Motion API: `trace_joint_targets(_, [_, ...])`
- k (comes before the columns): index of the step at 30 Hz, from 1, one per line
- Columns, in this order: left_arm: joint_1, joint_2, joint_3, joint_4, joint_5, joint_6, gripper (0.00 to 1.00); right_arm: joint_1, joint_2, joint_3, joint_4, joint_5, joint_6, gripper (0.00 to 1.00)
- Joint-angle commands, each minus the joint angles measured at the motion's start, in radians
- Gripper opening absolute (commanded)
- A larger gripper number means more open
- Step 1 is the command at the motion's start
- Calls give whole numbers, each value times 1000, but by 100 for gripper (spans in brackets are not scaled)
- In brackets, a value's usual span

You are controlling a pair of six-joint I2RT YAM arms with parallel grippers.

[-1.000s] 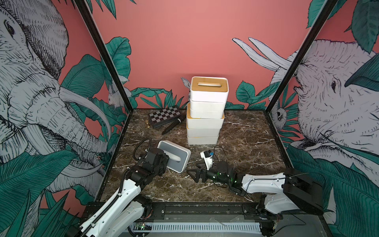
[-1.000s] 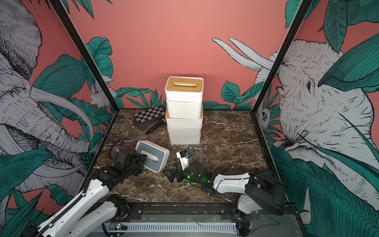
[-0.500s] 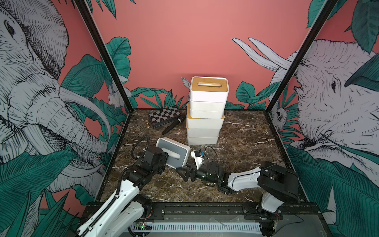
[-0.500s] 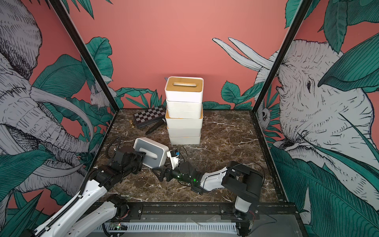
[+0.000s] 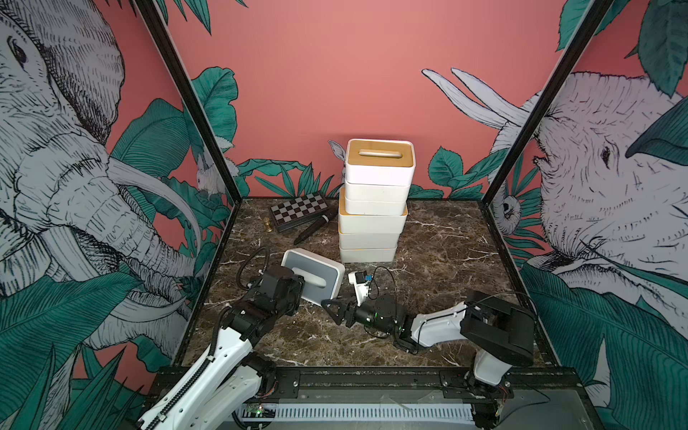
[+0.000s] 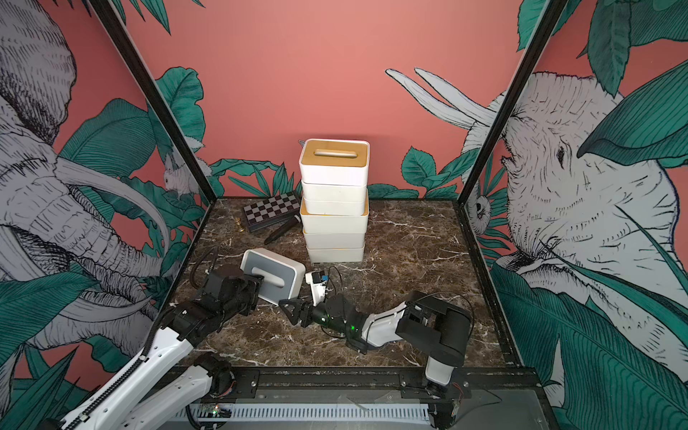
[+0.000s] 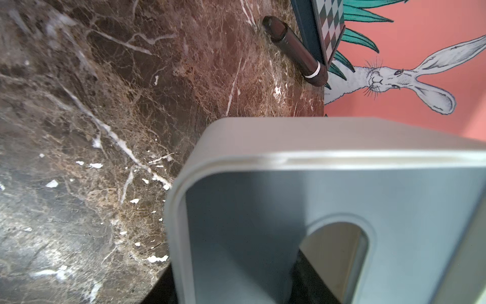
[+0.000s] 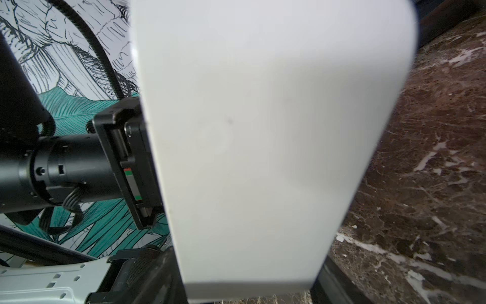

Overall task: Stack the tissue boxes
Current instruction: Pick up the tissue box from the center of the board.

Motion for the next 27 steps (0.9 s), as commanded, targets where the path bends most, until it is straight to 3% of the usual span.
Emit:
trace_joint_targets(1, [5, -14, 24, 27, -21, -24, 46, 11, -4, 5, 82, 3, 9, 72])
trace_joint_targets(17, [5, -2, -2, 57, -24, -38, 47, 11, -24, 26, 15, -30, 0, 52])
trace_joint_targets(21, [6, 5, -12, 79, -17, -36, 51, 12, -42, 28, -22, -33, -15, 49])
trace_joint_targets(27, [5, -12, -21, 95, -25, -15, 67, 11, -73, 33, -93, -9, -30, 47])
